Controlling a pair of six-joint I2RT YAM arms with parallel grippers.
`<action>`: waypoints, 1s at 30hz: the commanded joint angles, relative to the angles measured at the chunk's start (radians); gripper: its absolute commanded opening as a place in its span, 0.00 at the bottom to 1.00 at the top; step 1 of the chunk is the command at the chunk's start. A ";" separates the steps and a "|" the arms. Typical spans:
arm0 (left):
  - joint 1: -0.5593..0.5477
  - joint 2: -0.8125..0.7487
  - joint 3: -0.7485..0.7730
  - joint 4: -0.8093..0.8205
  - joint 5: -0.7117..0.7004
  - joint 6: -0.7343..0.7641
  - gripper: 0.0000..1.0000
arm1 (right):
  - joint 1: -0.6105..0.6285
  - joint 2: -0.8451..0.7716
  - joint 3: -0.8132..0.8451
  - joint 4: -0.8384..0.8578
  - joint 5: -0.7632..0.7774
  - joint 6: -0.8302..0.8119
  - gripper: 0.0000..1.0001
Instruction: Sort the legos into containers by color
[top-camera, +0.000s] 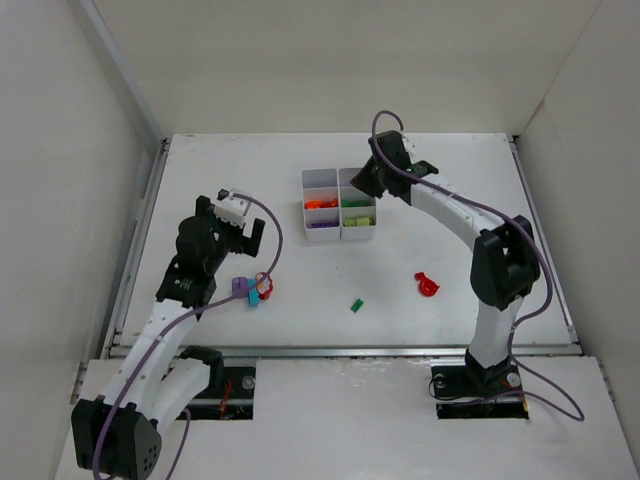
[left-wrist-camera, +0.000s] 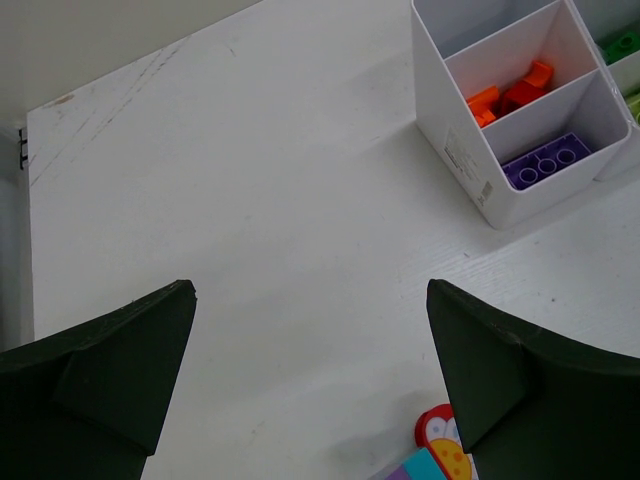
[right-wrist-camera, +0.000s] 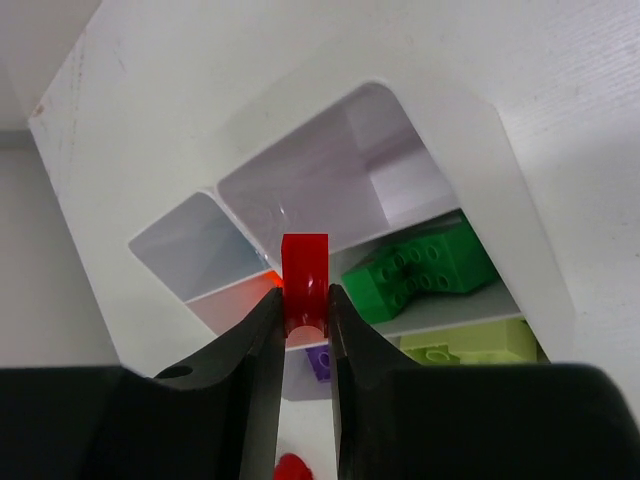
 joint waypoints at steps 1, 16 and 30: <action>-0.006 -0.025 -0.011 0.051 -0.021 -0.023 1.00 | -0.022 -0.008 0.003 0.156 -0.036 0.029 0.02; 0.013 -0.043 -0.029 0.070 -0.050 -0.032 1.00 | -0.074 0.092 0.021 0.189 -0.193 0.040 0.45; 0.022 -0.043 -0.038 0.070 -0.050 -0.032 1.00 | -0.034 0.049 0.110 0.210 -0.280 -0.205 0.63</action>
